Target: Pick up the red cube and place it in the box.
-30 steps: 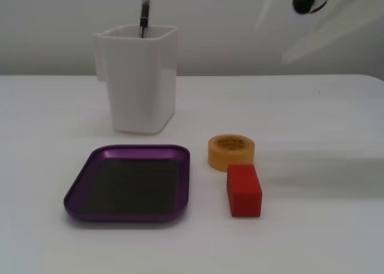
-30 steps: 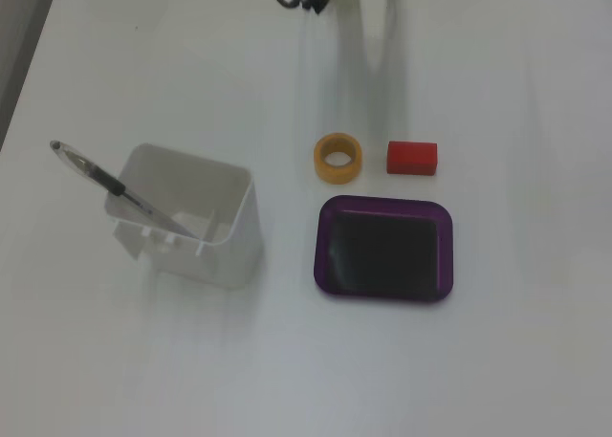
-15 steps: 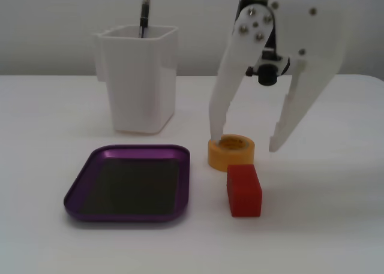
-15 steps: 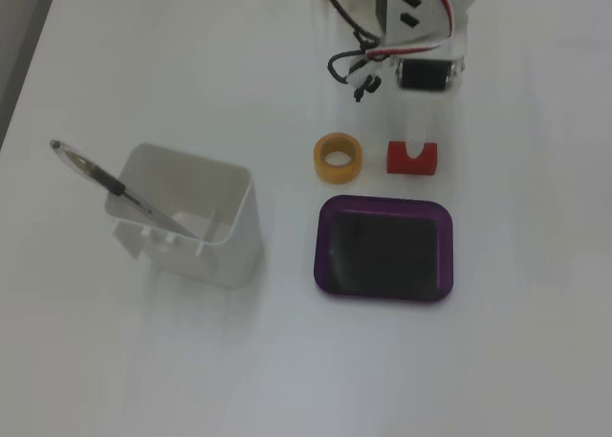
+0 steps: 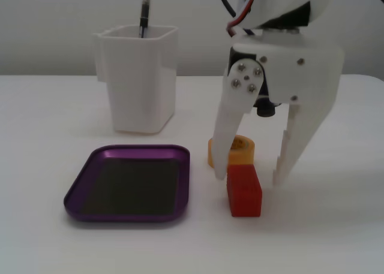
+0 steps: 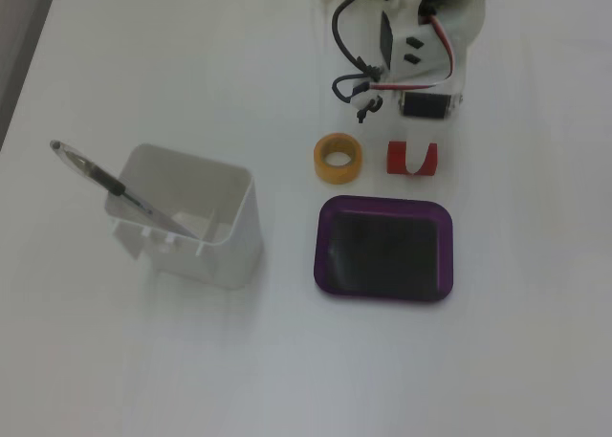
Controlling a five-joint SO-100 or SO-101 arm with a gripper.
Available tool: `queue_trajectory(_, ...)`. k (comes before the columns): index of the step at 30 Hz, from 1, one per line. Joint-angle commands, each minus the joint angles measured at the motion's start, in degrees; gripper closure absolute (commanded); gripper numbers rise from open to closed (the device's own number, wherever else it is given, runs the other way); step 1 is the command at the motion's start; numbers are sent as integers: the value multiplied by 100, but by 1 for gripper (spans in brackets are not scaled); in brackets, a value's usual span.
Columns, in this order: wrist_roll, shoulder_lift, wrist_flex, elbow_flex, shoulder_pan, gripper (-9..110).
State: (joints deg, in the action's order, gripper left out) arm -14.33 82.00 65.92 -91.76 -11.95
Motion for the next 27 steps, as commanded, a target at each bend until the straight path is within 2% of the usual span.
queue_trajectory(1,-35,-132,-70,246,-18,83)
queue_trajectory(8,26,-527,-264,246,-18,85)
queue_trajectory(13,9,-483,-211,308,-26,103)
queue_trajectory(20,79,220,-185,571,-35,102)
queue_trajectory(27,949,1028,-264,1266,-18,102)
